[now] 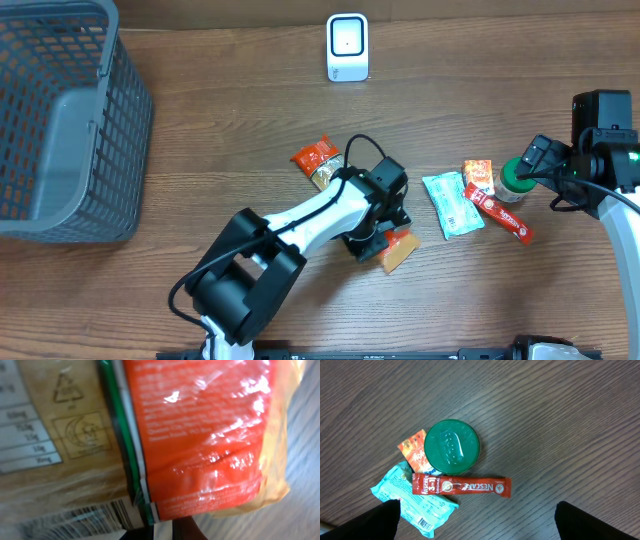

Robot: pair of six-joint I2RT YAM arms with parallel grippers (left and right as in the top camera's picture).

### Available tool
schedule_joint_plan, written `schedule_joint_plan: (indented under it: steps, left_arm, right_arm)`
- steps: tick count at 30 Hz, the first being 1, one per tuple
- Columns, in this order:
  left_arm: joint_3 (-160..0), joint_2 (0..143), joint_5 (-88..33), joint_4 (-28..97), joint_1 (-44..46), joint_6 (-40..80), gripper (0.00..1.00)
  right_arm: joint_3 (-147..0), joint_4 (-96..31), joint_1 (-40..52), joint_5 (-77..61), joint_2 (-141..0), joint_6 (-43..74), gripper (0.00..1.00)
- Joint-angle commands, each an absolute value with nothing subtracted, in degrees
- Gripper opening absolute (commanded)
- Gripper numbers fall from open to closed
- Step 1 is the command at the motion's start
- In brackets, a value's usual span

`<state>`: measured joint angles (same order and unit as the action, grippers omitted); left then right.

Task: Scan the item barcode
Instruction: 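Close the left gripper on the spaghetti pack and lift it, then raise the spaghetti pack with the left gripper toward the white scanner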

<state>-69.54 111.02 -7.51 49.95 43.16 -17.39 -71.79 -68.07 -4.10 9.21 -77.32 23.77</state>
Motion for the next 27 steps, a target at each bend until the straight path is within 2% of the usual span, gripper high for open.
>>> schedule_joint_plan:
  steps: [1,6,11,17,19,24,25,27]
  left_arm:
    - [-74.5,113.4,-8.6,47.1,43.6,-18.1,0.08]
    - [-74.6,114.1,-8.6,35.7,43.7,-15.2,0.09]
    - [-74.7,115.6,-8.7,30.3,43.7,-13.1,0.10]
    - [-83.5,112.3,-7.9,38.6,43.4,-17.0,0.13]
    - [-88.1,111.0,-5.2,43.0,42.6,-19.5,0.22]
    - [-95.7,109.8,3.3,49.2,39.4,-28.7,0.76]
    - [-95.8,109.8,3.4,49.5,38.5,-31.6,0.84]
    - [-95.6,110.0,2.6,49.6,36.4,-38.3,0.88]
  right_arm:
    - [-72.4,-67.8,-4.3,9.4,-76.7,24.0,1.00]
    - [-72.4,-67.8,-4.3,9.4,-76.7,24.0,1.00]
    - [-72.4,-67.8,-4.3,9.4,-76.7,24.0,1.00]
    - [-72.4,-67.8,-4.3,9.4,-76.7,24.0,1.00]
    - [-72.4,-67.8,-4.3,9.4,-76.7,24.0,1.00]
    - [-72.4,-67.8,-4.3,9.4,-76.7,24.0,1.00]
    - [-72.4,-67.8,-4.3,9.4,-76.7,24.0,1.00]
    - [-72.4,-67.8,-4.3,9.4,-76.7,24.0,1.00]
